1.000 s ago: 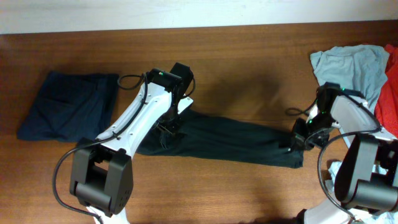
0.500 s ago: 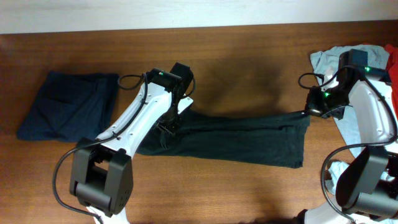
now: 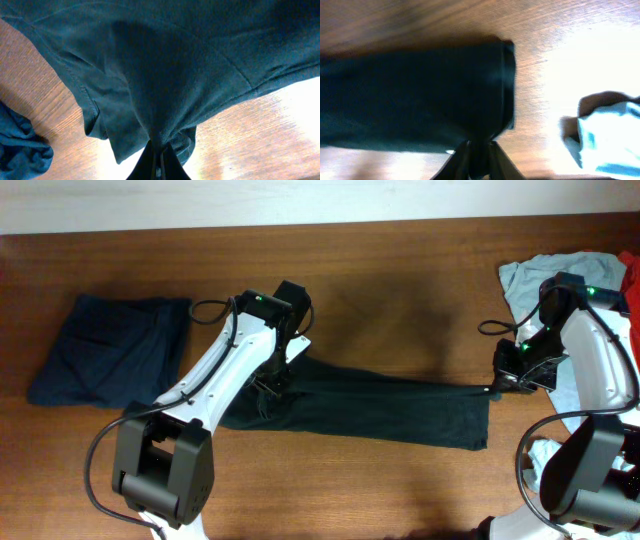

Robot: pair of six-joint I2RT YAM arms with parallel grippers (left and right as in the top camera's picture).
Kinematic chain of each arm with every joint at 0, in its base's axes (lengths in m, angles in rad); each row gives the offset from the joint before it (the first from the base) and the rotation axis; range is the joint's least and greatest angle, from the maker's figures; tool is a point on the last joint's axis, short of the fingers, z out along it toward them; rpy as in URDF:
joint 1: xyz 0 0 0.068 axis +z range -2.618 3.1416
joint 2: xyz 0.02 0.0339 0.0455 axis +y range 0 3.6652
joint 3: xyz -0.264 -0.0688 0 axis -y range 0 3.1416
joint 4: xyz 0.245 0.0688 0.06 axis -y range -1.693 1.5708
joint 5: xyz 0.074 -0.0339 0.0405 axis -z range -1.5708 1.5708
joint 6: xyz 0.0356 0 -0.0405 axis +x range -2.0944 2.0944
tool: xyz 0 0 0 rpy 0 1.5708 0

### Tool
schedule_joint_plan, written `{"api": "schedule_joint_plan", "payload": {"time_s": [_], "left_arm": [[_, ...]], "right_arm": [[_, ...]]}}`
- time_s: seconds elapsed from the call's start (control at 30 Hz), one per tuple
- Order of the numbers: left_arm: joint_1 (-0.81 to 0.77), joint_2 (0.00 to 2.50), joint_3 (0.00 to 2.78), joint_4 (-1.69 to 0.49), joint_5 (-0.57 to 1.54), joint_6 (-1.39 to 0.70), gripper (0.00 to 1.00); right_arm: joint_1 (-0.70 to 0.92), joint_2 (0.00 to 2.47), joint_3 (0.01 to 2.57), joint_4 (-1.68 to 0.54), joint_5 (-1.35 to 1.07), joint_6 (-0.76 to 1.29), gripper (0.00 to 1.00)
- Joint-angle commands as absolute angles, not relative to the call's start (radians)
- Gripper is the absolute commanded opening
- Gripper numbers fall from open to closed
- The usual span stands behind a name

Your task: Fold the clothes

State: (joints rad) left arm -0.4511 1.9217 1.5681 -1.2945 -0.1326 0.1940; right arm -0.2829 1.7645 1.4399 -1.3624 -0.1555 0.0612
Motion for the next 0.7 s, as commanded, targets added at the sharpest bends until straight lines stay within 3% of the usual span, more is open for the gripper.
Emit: {"api": "schedule_joint_plan", "payload": {"time_s": [0.0, 0.03, 0.1, 0.17, 0.3, 0.67], "left_arm": [[-0.444, 1.899, 1.585, -1.303, -0.148, 0.204, 0.02], [-0.444, 1.899, 1.585, -1.303, -0.148, 0.204, 0.02], [-0.444, 1.899, 1.585, -1.303, -0.148, 0.204, 0.06], [-0.444, 1.899, 1.585, -1.303, -0.148, 0.204, 0.20], [-0.444, 1.899, 1.585, -1.303, -0.148, 0.204, 0.35], [-0.369, 1.900, 1.585, -1.239, -0.146, 0.098, 0.52]], "right_arm": [[-0.289, 1.742, 1.441, -1.378, -0.085, 0.060, 0.19], [-0.289, 1.742, 1.441, -1.378, -0.084, 0.060, 0.22], [-0.289, 1.742, 1.441, -1.378, -0.084, 0.060, 0.45], [-0.289, 1.742, 1.441, -1.377, -0.084, 0.059, 0.52], [-0.289, 1.742, 1.441, -1.376, -0.084, 0.060, 0.54], [-0.287, 1.742, 1.441, -1.372, -0.154, 0.060, 0.54]]}}
